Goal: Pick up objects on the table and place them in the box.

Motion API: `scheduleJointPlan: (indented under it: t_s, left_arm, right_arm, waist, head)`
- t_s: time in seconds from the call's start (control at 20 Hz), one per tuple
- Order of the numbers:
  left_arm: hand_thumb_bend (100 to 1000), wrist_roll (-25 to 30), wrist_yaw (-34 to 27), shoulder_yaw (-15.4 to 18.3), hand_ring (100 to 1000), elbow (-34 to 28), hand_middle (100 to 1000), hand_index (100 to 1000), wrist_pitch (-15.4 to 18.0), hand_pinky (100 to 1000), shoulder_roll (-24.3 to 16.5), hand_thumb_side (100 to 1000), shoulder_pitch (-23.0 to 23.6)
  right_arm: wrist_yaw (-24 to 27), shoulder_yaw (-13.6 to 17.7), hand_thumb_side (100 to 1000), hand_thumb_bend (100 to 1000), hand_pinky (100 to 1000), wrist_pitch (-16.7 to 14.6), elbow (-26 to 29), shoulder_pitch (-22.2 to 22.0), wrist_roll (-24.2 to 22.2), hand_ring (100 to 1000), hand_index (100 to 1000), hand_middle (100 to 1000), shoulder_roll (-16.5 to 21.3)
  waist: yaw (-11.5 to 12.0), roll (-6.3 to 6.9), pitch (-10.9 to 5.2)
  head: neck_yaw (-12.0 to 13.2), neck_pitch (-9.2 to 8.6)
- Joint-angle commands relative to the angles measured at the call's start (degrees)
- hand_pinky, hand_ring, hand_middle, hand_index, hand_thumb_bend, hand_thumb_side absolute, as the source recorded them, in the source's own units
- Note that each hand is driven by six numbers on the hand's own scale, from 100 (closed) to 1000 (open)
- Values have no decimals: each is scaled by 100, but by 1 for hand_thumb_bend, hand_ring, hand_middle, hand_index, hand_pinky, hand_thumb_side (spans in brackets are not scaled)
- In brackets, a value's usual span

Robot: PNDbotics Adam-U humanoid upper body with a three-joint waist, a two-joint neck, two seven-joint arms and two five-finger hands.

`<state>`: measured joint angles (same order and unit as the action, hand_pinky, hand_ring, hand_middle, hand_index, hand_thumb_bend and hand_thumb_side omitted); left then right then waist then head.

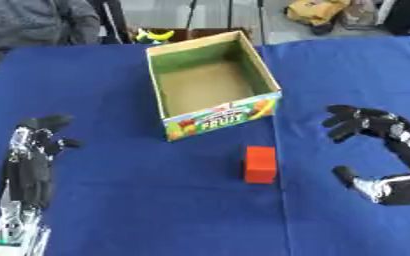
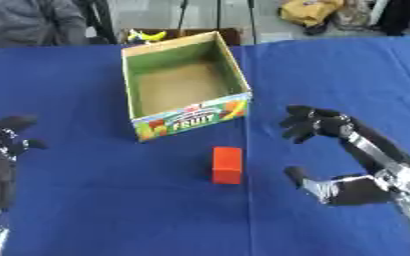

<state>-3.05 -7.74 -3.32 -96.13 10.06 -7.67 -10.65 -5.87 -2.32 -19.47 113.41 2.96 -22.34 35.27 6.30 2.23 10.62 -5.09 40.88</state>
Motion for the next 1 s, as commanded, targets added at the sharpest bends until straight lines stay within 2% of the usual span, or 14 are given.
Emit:
scheduleJointPlan:
  t_s: [0.05, 0.35, 0.5, 0.75, 1.0]
  left_arm:
    - [100, 26, 18, 1, 815, -65, 646, 675, 5, 535, -132, 1000, -37]
    - [100, 46, 12, -17, 815, -60, 646, 675, 3, 535, -135, 1000, -28]
    - [100, 68, 5, -41, 815, -59, 647, 675, 0, 535, -129, 1000, -36]
    - [100, 106, -5, -80, 814, -55, 647, 675, -8, 535, -131, 1000, -38]
    - [100, 129, -18, -101, 814, -53, 646, 675, -11, 535, -124, 1000, -37]
  right_arm:
    - [-38, -86, 411, 399, 666, -46, 118, 183, -73, 978, 754, 777, 450]
    - [63, -321, 464, 418, 669, 89, 118, 623, -278, 977, 764, 780, 866]
    - [63, -495, 522, 405, 672, 213, 20, 901, -457, 979, 773, 783, 986]
    - [-40, -793, 563, 411, 674, 161, -435, 1396, -723, 976, 785, 785, 1064]
    - [-129, -957, 595, 404, 674, 68, -939, 1774, -817, 976, 785, 785, 995]
  waist:
    - [6, -15, -82]
    - [42, -18, -97]
    - [104, -23, -107]
    - [220, -27, -127]
    - [288, -30, -130]
  head:
    - [-50, -56]
    - [-151, -59]
    - [-198, -59]
    - [-289, -35]
    - [-344, -13]
